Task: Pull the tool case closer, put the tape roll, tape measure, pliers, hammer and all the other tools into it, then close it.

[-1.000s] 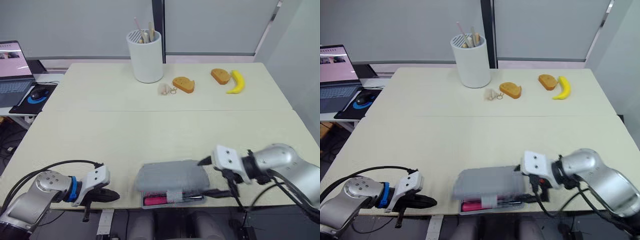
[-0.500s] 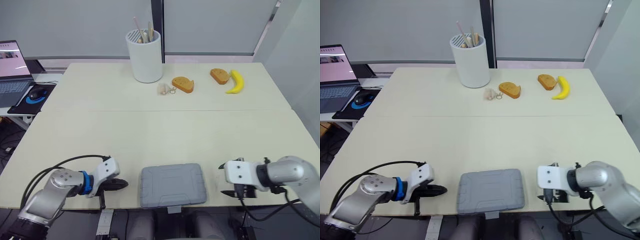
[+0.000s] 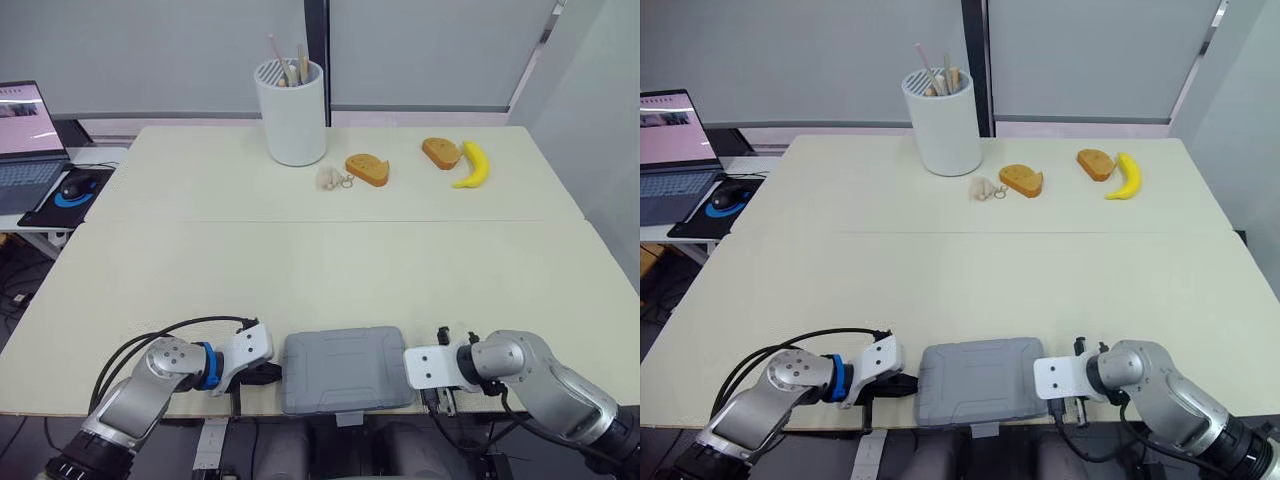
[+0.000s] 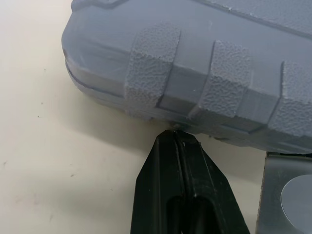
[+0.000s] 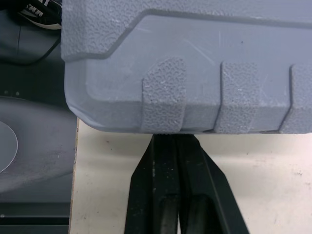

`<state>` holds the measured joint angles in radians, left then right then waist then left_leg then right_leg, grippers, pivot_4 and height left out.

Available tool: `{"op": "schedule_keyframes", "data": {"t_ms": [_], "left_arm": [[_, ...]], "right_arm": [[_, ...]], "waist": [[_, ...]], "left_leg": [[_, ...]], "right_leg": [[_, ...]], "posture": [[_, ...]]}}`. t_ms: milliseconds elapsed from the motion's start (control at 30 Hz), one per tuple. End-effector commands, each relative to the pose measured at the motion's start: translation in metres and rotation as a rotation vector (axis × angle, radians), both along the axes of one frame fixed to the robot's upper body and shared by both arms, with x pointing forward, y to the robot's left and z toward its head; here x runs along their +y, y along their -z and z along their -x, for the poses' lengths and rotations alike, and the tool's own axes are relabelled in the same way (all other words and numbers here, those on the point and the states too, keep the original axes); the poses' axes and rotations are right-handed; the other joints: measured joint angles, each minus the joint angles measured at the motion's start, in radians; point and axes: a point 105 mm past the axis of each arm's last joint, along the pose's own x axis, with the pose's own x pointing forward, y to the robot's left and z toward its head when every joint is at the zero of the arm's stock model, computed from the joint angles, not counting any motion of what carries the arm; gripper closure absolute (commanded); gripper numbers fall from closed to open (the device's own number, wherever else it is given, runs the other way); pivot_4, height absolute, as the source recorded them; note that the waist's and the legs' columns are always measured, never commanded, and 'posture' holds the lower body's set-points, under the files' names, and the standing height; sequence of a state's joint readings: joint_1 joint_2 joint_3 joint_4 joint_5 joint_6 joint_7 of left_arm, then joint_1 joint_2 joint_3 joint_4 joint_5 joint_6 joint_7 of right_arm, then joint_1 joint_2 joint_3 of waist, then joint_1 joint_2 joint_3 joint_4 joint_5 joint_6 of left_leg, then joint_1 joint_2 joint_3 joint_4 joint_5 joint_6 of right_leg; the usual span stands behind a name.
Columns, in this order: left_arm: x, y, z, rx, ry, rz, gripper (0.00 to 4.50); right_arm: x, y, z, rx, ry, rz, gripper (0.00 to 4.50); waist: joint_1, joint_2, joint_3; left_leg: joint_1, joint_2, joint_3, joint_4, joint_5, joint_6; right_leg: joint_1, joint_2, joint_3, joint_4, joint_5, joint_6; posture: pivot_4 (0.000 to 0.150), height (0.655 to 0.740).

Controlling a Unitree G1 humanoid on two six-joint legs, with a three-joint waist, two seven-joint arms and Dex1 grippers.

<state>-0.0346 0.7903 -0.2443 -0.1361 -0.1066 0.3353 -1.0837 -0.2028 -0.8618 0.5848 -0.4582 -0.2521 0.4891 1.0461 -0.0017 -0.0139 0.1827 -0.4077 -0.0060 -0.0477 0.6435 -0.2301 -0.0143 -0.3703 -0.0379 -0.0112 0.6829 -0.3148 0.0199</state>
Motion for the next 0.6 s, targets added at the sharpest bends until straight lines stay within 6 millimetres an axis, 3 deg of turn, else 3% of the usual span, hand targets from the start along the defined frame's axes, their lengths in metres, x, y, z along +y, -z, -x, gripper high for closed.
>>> {"op": "schedule_keyframes", "data": {"t_ms": [33,600], "left_arm": [[-0.0181,-0.0013,-0.0009,-0.017,0.055,0.040,4.50],[-0.0266,0.0038,-0.0019,-0.022,0.080,0.042,4.50]], "right_arm": [[0.0163,-0.0115,0.0057,-0.010,-0.062,-0.054,4.48],[0.0153,-0.0121,0.0095,0.024,-0.050,-0.047,4.48]], "waist": [[0.001,0.000,0.000],[0.005,0.002,-0.001]], "left_leg": [[0.000,0.000,0.000,0.000,0.000,0.000],[0.001,-0.001,0.000,0.002,0.000,0.000]], "right_leg": [[0.000,0.000,0.000,0.000,0.000,0.000],[0.002,0.000,0.000,0.000,0.001,0.001]], "posture": [[0.150,0.7400],[0.150,0.7400]]}}
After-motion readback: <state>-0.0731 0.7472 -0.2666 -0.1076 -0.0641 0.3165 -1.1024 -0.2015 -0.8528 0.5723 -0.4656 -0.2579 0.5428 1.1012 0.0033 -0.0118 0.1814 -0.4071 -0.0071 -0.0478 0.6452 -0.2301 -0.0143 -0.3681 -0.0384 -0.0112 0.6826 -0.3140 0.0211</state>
